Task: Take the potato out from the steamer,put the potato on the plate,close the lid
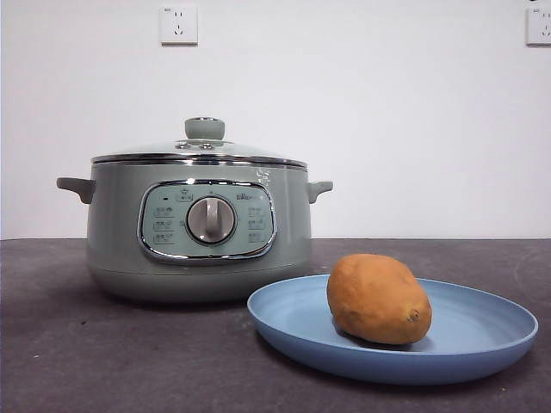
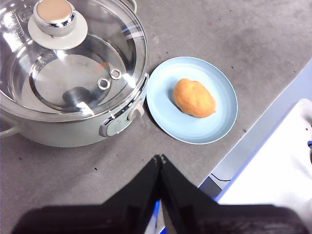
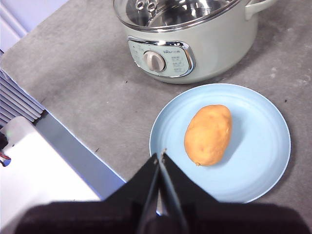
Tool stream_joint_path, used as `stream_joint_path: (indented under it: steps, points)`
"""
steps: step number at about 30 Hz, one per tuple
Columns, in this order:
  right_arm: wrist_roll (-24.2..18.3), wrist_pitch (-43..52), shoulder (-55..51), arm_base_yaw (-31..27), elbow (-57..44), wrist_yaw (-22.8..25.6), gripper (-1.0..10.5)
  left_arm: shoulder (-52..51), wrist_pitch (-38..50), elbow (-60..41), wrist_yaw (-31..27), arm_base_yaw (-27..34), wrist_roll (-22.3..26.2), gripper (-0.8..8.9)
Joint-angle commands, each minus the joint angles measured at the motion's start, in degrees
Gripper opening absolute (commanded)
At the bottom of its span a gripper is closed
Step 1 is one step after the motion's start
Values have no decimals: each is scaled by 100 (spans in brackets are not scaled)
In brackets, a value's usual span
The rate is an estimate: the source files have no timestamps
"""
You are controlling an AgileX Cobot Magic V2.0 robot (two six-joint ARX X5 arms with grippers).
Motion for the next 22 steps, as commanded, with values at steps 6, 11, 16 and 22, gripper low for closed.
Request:
stream_joint_path:
  steps: [6,11,16,22]
  points:
    - [33,26,-2,7,33,9,1,2,28,-31,2,-13,26,-8]
    - [33,26,-2,7,33,9,1,2,24,-31,0,-13,28,-8]
    - [33,28,-2,7,33,9,1,-256,857,-50,-308,181,448,-3]
    - [33,26,-2,7,33,11,1,-1233,3206,-656,-267,918,520,-3]
